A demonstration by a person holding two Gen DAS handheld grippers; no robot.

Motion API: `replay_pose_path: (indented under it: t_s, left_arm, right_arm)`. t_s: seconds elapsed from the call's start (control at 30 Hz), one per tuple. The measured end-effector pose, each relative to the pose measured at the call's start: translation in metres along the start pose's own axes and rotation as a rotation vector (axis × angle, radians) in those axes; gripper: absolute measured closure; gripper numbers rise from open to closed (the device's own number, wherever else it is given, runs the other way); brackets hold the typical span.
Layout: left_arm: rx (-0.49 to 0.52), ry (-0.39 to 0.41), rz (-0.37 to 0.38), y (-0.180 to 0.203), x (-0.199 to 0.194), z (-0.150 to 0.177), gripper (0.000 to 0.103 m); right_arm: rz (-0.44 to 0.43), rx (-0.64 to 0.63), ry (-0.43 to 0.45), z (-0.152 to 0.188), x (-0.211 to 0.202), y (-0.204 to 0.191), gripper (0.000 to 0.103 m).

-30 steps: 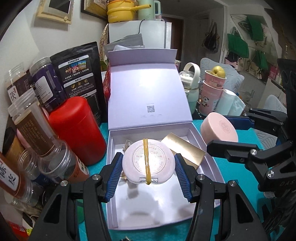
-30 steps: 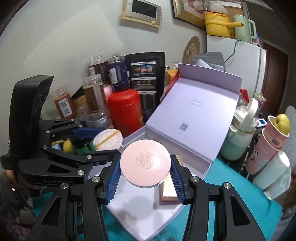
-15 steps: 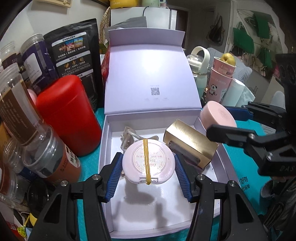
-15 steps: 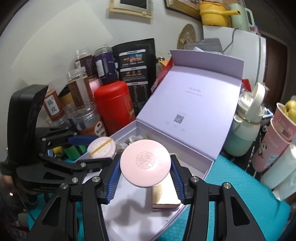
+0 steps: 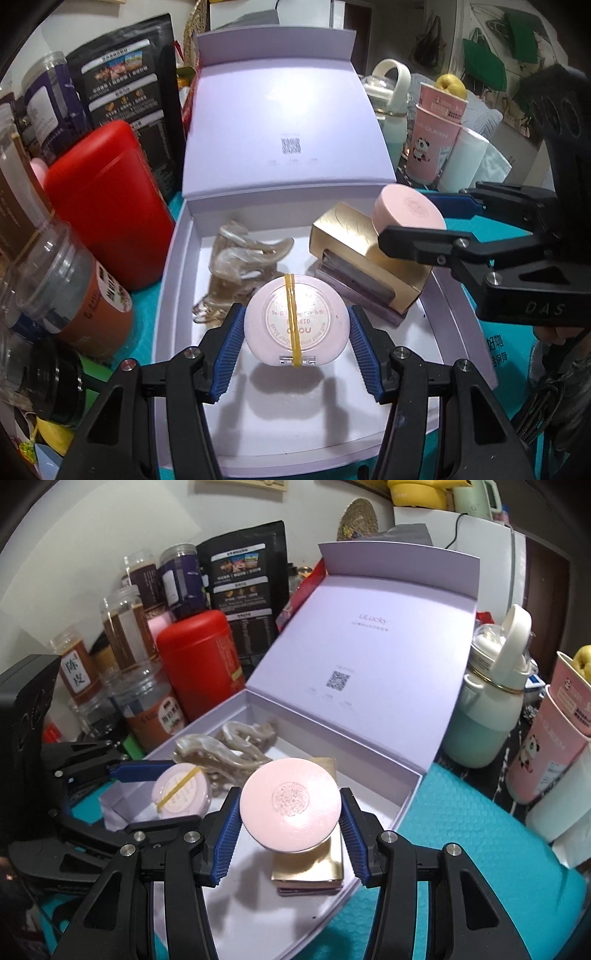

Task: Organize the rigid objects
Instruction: 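Set the pink compact on the gold case with the right tool while the left tool lowers the white compact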

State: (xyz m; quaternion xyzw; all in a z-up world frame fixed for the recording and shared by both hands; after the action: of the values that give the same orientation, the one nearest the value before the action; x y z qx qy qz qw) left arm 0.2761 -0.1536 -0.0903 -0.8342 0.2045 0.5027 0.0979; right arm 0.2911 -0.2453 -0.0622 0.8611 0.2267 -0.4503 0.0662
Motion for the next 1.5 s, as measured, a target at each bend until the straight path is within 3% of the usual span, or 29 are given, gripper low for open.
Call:
replay_pose_path:
  t_s: [0.67,0.87,1.03,1.23,1.27,1.5]
  left_arm:
    - [-0.069,-0.103,-0.012,-0.014,0.038,0.013,0.047]
    - [-0.102,-0.133,0.050,-0.014,0.044,0.016,0.047]
    - [-0.111,-0.142,0.044,-0.017,0.044,0.018,0.047]
    - [-0.098,-0.123,-0.021,-0.021,0.040,0.017,0.047]
    - [-0.094,-0.125,-0.026,-0.021,0.040,0.017,0.047]
    - [-0.100,-0.177,0.008,-0.013,0.051,0.019,0.047]
  right_arm:
    - [0.048,0.016,-0.035,0.012,0.025,0.011,0.052]
    - [0.038,0.029,-0.037,0.013,0.025,0.011,0.052]
    - [0.025,0.043,-0.046,0.013,0.025,0.011,0.052]
    - [0.056,0.034,-0.036,0.012,0.022,0.014,0.050]
    - [0.067,0.028,-0.034,0.012,0.021,0.014,0.046]
    - [0.063,0.038,-0.032,0.010,0.019,0.016,0.043]
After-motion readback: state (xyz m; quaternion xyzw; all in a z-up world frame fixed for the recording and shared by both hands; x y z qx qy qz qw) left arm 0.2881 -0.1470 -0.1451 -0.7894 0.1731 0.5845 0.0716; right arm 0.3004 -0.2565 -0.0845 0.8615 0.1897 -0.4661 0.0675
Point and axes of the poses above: each gripper's, at about its wrist camera, not at the fingertips, and x roughly the way its jaws point, y to its right, z to its underside, the point moved 9 cm from there along x, roughly the way its jaws point, and after that the axes turned 11 degrees about -y, right-handed, at the moved point
